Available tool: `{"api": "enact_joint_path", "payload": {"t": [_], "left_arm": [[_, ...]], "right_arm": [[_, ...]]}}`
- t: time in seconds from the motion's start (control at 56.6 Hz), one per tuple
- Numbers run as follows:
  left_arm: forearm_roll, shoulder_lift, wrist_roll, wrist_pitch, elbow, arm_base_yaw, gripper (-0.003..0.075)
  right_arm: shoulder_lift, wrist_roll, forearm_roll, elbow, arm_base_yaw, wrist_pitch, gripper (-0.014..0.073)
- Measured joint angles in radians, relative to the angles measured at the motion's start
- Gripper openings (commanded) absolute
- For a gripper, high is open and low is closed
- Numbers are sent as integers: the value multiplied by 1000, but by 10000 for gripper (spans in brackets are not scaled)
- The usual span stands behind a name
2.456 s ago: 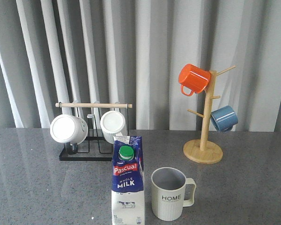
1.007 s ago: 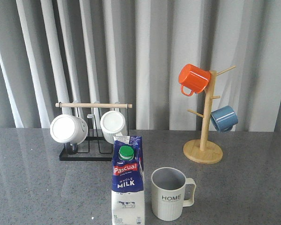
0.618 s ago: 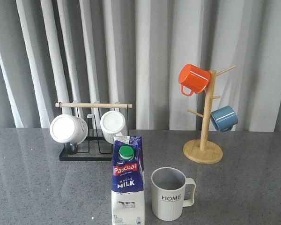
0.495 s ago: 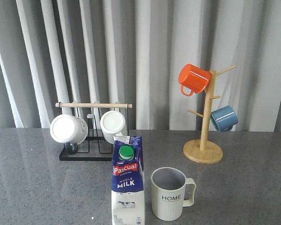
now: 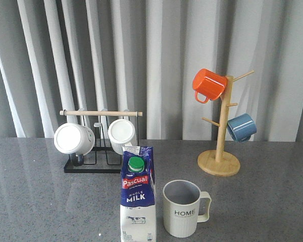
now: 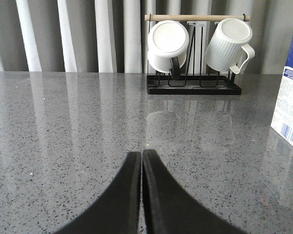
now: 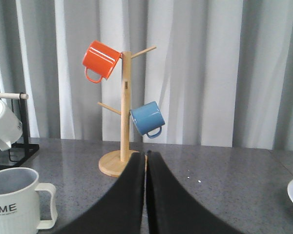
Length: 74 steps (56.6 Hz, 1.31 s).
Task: Place milk next to cup
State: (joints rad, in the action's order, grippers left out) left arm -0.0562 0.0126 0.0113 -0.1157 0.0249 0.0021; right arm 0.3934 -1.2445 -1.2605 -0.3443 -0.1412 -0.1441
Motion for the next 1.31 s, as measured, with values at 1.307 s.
{"api": "enact_joint_path", "payload": {"t": [1.307], "left_arm": [[-1,0,0,-1,0,0,-6]], "right_arm": [[-404,1154,1261,370,0,197,-3]]}}
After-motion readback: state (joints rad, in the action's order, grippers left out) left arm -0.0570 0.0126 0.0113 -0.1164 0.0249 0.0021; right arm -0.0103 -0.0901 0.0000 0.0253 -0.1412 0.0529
